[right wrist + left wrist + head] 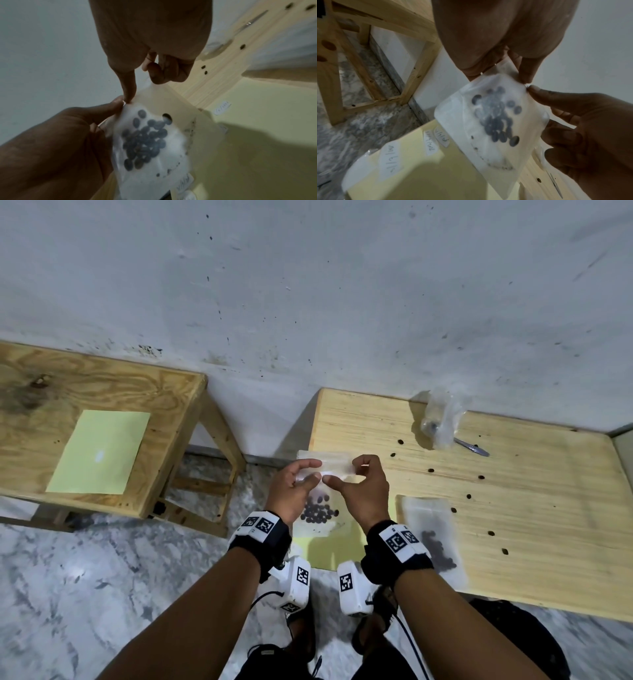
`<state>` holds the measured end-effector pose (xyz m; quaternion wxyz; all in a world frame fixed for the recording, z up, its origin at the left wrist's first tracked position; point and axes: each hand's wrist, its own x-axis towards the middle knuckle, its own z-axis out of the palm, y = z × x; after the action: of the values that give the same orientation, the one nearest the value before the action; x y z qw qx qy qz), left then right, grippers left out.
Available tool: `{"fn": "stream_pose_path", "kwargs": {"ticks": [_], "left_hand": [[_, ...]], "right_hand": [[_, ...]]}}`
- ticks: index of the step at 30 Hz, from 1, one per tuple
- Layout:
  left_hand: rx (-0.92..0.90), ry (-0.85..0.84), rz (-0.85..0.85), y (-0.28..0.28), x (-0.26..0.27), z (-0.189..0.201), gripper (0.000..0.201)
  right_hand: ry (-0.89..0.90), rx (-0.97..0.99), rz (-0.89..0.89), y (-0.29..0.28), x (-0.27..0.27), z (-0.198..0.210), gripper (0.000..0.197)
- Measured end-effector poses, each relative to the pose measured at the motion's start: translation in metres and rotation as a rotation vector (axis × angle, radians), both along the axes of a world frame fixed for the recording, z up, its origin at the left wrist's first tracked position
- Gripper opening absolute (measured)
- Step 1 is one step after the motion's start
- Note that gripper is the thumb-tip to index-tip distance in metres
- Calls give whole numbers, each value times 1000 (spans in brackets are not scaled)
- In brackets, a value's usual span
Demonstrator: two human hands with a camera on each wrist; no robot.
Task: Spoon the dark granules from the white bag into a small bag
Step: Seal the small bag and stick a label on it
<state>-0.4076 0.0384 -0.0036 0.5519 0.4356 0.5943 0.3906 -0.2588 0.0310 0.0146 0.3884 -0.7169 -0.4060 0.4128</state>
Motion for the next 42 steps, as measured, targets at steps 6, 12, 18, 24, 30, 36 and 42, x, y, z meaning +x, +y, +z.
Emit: {"fn": "stream_pose_path", "kwargs": {"ticks": [6,12,18,24,30,36,42], "left_hand": [[-5,-10,-10,0,3,0,21],[-2,0,-29,-1,2,-2,27],[-2,-17,-5,2,2,0,24],[-23,-41,9,6,0,0,21],[-25,-20,14,5,2,-2,22],[-171,-157,170,11,21,5,29],[-230,-174,48,4,79,14,50]], "right_hand": [[91,6,-33,0,4,-10,39],[65,58,91,1,9,-18,38],[78,65,64,2,8,-15,28],[93,78,95,6,6,-16,30],[78,96,136,4,10,-17,24],[205,-74,214,-14,48,-18,29],[267,-75,63,-38,115,-24,29]]}}
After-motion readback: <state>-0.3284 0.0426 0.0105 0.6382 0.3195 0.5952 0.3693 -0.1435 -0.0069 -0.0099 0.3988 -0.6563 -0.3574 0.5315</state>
